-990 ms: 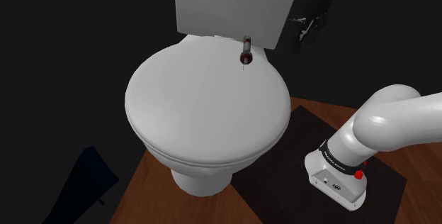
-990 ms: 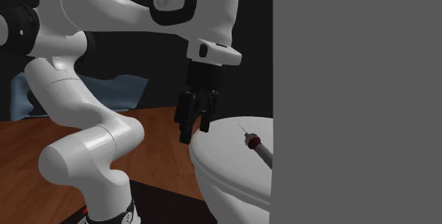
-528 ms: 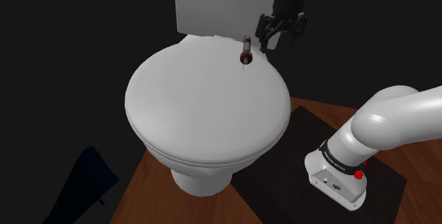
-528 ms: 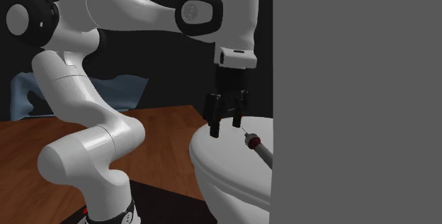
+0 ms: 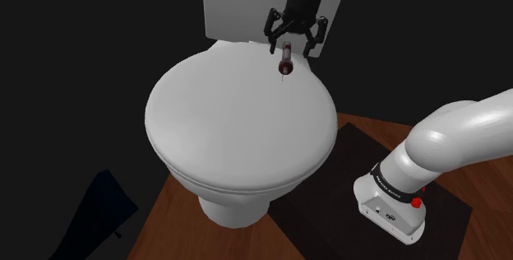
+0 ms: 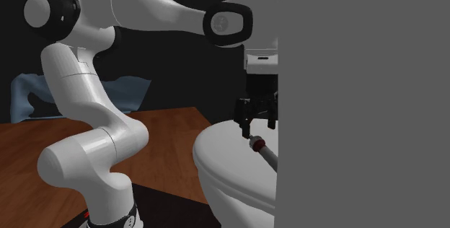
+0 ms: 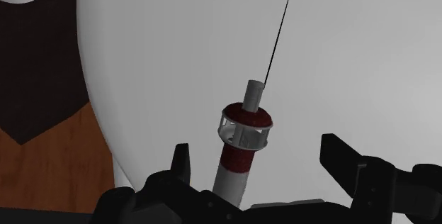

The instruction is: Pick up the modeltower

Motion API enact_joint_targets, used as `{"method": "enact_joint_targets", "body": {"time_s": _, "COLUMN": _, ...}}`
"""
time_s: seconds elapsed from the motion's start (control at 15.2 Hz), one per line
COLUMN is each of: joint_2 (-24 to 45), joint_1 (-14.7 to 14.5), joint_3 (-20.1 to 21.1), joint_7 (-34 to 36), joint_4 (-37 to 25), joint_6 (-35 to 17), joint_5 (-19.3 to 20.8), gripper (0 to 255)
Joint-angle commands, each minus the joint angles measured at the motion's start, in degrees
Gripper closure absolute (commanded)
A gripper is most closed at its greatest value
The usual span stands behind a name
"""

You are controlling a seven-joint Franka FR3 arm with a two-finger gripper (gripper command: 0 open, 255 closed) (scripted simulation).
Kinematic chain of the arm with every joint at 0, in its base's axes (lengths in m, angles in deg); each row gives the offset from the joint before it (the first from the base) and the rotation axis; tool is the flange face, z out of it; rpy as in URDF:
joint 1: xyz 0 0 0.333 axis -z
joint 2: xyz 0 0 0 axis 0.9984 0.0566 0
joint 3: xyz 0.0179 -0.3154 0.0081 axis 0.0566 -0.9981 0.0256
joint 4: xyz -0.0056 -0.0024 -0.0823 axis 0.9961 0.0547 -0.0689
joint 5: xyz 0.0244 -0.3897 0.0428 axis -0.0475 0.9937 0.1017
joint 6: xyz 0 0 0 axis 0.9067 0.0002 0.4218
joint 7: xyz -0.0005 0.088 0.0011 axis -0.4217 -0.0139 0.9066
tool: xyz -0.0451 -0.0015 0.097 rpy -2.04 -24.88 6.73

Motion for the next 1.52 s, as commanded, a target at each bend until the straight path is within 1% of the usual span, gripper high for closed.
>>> {"method": "enact_joint_targets", "body": {"time_s": 0.0, "joint_2": -0.05, "joint_1": -0.02, "joint_3": 0.23, "joint_7": 0.27, "joint_4": 1.39, "joint_6": -1.49, "joint_5": -0.31, "gripper": 0}}
{"method": "enact_joint_targets", "body": {"time_s": 0.26, "joint_2": 0.33, "joint_1": -0.17, "joint_3": 0.77, "joint_7": -0.04, "joint_4": 4.59, "joint_6": -5.06, "joint_5": -0.70, "gripper": 0}}
{"method": "enact_joint_targets", "body": {"time_s": 0.4, "joint_2": 0.32, "joint_1": -0.17, "joint_3": 0.77, "joint_7": -0.04, "joint_4": 4.59, "joint_6": -5.06, "joint_5": -0.70, "gripper": 0}}
{"method": "enact_joint_targets", "body": {"time_s": 0.46, "joint_2": 0.34, "joint_1": -0.17, "joint_3": 0.78, "joint_7": -0.03, "joint_4": 4.59, "joint_6": -5.08, "joint_5": -0.70, "gripper": 255}}
{"method": "enact_joint_targets", "body": {"time_s": 1.06, "joint_2": 0.33, "joint_1": -0.17, "joint_3": 0.77, "joint_7": -0.04, "joint_4": 4.59, "joint_6": -5.06, "joint_5": -0.70, "gripper": 255}}
{"method": "enact_joint_targets", "body": {"time_s": 1.45, "joint_2": -0.11, "joint_1": 0.04, "joint_3": 0.07, "joint_7": 0.37, "joint_4": 0.36, "joint_6": -0.40, "joint_5": -0.19, "gripper": 255}}
